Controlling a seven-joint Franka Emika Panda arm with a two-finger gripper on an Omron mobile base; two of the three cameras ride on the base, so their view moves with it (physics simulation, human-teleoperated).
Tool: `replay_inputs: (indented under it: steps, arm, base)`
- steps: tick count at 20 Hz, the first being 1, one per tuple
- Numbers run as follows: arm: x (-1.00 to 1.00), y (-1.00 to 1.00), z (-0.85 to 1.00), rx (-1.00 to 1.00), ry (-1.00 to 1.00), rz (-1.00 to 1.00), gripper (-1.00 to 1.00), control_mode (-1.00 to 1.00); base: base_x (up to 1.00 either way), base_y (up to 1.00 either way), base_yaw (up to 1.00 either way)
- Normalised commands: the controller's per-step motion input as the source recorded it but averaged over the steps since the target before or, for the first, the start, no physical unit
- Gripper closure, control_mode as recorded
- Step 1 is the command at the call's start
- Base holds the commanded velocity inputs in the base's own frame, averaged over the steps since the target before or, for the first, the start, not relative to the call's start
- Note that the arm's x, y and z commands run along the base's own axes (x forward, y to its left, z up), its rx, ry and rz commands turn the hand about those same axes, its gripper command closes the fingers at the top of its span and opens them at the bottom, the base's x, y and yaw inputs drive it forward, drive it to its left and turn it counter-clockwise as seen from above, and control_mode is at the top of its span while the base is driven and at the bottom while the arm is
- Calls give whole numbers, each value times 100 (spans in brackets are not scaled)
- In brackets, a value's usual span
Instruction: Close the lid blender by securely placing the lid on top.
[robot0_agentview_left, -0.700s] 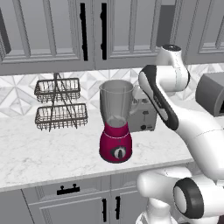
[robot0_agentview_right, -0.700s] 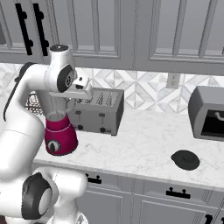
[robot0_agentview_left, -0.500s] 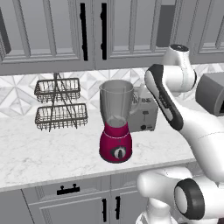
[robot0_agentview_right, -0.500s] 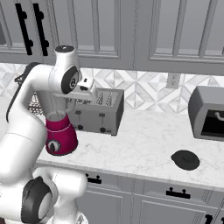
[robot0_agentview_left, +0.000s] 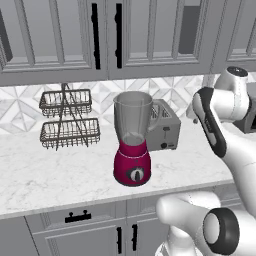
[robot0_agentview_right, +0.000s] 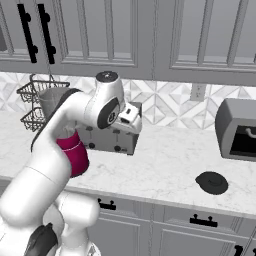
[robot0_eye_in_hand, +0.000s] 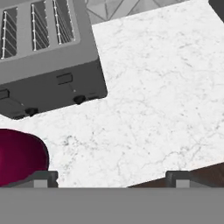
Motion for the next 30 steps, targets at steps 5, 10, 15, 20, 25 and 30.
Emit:
replay_inputs:
  steps: [5, 10, 15, 20, 25, 30]
  arm:
    - [14, -94, -47, -1, 0, -14, -100, -100]
    - [-4, -100, -33, 4, 2, -30, -100, -100]
    - [-35, -100, -24, 14, 0, -29, -100, -100]
    - [-53, -98, -10, 19, -3, -24, -100, -100]
    - [-24, -80, 0, 16, 0, -23, -100, -100]
    - [-3, -48, 0, 8, 0, -12, -100, -100]
  base:
    - [0, 0, 0]
    - [0, 0, 0]
    - [0, 0, 0]
    - [0, 0, 0]
    - [0, 0, 0]
    - [0, 0, 0]
